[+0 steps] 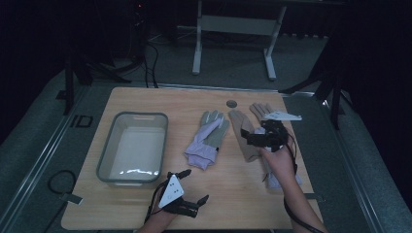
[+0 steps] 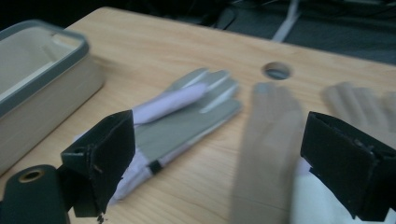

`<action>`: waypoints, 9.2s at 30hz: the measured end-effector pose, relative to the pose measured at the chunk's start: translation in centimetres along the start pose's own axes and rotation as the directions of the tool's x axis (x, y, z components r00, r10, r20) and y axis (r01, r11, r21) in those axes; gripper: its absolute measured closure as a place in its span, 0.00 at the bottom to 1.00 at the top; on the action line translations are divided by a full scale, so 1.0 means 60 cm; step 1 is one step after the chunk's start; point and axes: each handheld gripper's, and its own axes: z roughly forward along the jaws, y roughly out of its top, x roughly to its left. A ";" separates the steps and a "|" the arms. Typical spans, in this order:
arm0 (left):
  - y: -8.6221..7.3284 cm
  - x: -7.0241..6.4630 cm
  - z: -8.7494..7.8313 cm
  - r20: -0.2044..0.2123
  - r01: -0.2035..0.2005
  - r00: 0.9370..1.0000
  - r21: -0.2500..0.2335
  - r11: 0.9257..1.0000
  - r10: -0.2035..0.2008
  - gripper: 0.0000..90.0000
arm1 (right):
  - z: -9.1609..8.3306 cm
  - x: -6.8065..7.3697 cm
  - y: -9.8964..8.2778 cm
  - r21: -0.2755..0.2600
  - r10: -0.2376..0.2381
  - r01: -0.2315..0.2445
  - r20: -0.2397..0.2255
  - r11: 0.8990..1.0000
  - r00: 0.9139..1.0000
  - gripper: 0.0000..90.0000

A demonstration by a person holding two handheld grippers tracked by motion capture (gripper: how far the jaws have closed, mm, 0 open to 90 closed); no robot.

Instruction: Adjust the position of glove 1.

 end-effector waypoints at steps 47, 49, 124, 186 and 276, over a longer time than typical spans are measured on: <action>0.000 0.001 0.000 0.004 0.005 1.000 -0.001 1.000 -0.005 0.00 | 0.279 0.098 -0.057 0.304 -0.075 0.085 -0.045 0.949 0.996 0.93; 0.000 0.002 0.000 0.004 0.011 1.000 -0.001 1.000 -0.011 0.00 | 0.279 0.098 -0.054 0.305 -0.076 0.087 -0.048 0.948 0.996 0.95; 0.000 0.002 0.000 0.002 0.014 1.000 -0.001 1.000 -0.014 0.00 | -0.017 -0.050 -0.072 0.058 -0.226 0.238 -0.165 0.970 0.960 0.56; 0.000 0.003 0.000 0.004 0.023 1.000 0.000 1.000 -0.023 0.00 | -0.084 -0.154 -0.145 0.093 0.063 -0.073 0.103 0.993 0.993 0.88; 0.003 0.001 0.007 -0.053 0.033 0.998 0.042 0.999 -0.031 0.00 | 0.071 0.056 -0.068 0.153 0.040 -0.020 -0.126 0.988 0.991 0.20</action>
